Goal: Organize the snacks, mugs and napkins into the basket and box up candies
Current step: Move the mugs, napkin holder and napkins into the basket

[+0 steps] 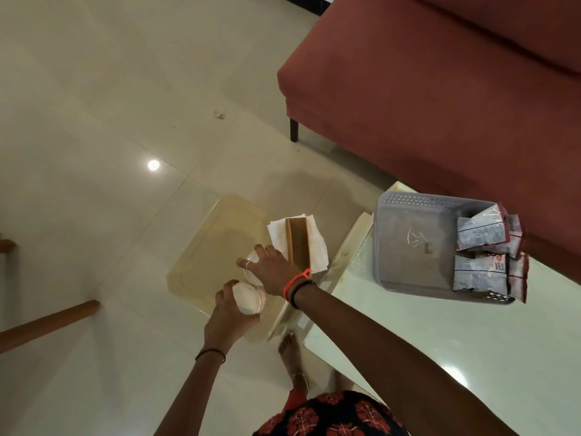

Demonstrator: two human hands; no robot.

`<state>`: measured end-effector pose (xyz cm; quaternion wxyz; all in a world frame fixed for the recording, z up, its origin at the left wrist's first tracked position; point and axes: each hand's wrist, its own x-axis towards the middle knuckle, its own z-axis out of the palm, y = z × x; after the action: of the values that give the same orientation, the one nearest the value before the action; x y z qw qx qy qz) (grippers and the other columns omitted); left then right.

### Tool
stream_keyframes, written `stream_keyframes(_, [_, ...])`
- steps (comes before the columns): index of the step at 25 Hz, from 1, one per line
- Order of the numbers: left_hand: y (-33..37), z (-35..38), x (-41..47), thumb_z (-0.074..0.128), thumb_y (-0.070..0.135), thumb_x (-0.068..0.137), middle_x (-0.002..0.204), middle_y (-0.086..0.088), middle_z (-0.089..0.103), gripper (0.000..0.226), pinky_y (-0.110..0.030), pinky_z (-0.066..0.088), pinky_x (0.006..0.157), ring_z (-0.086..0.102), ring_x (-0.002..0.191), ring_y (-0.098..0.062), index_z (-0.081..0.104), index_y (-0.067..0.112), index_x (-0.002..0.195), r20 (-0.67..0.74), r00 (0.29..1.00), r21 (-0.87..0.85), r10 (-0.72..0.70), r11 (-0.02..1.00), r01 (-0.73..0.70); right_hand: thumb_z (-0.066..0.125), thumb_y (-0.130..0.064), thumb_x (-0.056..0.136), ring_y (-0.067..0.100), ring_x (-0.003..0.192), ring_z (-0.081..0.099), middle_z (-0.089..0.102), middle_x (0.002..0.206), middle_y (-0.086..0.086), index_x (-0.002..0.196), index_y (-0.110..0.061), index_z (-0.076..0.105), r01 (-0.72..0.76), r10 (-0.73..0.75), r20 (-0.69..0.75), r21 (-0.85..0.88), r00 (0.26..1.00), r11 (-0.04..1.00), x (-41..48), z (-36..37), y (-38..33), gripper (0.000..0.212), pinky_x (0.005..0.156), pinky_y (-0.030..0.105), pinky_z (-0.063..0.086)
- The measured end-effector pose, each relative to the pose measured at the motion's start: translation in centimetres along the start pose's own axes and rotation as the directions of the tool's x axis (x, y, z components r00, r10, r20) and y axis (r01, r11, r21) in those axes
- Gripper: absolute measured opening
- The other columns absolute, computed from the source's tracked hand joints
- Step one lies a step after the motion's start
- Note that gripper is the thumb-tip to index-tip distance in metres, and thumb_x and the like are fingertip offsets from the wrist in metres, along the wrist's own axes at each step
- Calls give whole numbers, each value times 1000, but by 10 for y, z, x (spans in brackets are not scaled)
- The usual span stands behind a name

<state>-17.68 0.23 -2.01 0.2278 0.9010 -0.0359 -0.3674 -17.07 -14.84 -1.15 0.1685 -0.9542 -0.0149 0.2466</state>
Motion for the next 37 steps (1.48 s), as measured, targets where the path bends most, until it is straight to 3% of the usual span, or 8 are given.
stream_keyframes(3, [4,-1,-2,81,19,56,123,-11,45,86,-36,47,73,56,102,-32,33,18,127,-38,999,-11,-5,1000,5,51,1,88,41,124,38,32,139,22,141,-22,35,-11,11,-21,7,1000,1000,-2,-1,-4,60,105,46,40])
stream_keyframes(9, [3,-18,-19,84,19,56,122,-16,46,89,-44,51,77,57,103,-38,34,15,128,-112,993,-2,-47,999,47,47,5,86,43,120,39,35,136,23,138,-18,40,-66,78,-86,130,993,989,-28,-3,-21,57,103,50,39])
stream_keyframes(14, [12,-43,-40,86,15,53,120,-19,48,90,-48,50,78,56,101,-42,36,12,127,-161,987,30,-9,999,14,59,2,78,42,116,41,39,130,21,136,-19,41,-104,162,-166,311,973,945,-66,-15,-36,64,99,49,41])
stream_keyframes(18, [42,-54,-53,85,14,52,118,-18,49,89,-45,50,73,57,97,-39,37,14,127,-168,982,79,90,994,-77,72,-9,73,37,120,42,39,133,17,137,-24,40,-194,317,-219,448,923,873,-102,-27,-29,73,102,47,42])
stream_keyframes(25, [129,-42,-63,83,19,57,127,-9,45,90,-41,47,80,52,111,-33,33,21,131,-57,958,116,282,955,-274,73,-38,71,29,109,46,44,123,13,134,-24,40,-410,638,-215,608,739,680,-186,-49,54,73,91,32,46])
stream_keyframes(30, [194,-13,-60,81,23,57,126,-5,45,87,-35,42,76,51,109,-28,34,27,129,23,922,130,386,913,-386,80,-33,65,36,112,46,45,121,20,133,-20,40,-546,873,-179,718,454,431,-236,-46,137,79,95,43,46])
stream_keyframes(33, [223,7,-54,81,25,59,126,-4,45,84,-34,39,76,48,109,-26,33,29,127,94,895,156,437,881,-447,81,-31,65,41,116,47,44,124,23,132,-16,40,-589,940,-100,757,326,284,-248,-29,187,79,94,47,47])
stream_keyframes(37, [255,29,-42,80,26,61,129,-8,45,85,-33,39,76,51,112,-31,30,29,130,147,854,216,499,826,-520,80,-33,68,44,120,45,42,130,26,134,-11,38,-638,959,20,750,283,173,-243,1,238,81,96,48,46])
